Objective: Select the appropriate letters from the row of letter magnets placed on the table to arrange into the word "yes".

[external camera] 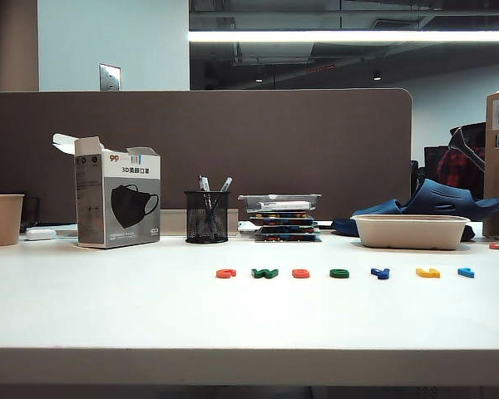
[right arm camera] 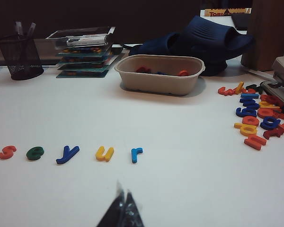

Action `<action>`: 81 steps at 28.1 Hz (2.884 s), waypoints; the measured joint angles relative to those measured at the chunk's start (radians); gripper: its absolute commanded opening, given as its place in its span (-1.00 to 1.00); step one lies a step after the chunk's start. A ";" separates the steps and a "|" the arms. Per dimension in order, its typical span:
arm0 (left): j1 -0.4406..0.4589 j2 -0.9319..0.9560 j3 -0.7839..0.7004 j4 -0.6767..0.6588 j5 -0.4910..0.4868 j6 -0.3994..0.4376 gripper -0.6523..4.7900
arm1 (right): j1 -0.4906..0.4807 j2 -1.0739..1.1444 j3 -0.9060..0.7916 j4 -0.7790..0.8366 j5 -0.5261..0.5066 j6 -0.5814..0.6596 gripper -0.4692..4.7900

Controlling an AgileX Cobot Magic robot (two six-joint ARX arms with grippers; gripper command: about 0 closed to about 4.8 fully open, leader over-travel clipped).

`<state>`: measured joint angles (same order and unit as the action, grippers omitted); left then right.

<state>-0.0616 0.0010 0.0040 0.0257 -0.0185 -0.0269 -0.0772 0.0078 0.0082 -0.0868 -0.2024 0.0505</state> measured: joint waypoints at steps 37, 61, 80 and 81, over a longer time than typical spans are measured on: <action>0.000 0.158 0.705 -0.597 0.222 -0.147 -0.78 | 0.000 0.000 0.000 0.000 0.000 0.000 -0.82; -0.198 0.922 1.643 -1.190 0.484 -0.310 -0.78 | 0.000 0.000 0.000 0.000 0.000 0.000 -0.82; -0.649 1.243 1.691 -1.091 0.227 -0.551 -0.78 | -0.001 0.000 0.000 0.000 0.001 0.000 -0.82; -0.666 1.265 1.691 -1.061 0.221 -0.563 -0.78 | -0.001 0.000 0.000 0.000 0.001 0.000 -0.82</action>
<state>-0.7280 1.2655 1.6955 -1.0351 0.2024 -0.5900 -0.0780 0.0078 0.0082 -0.0864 -0.2016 0.0505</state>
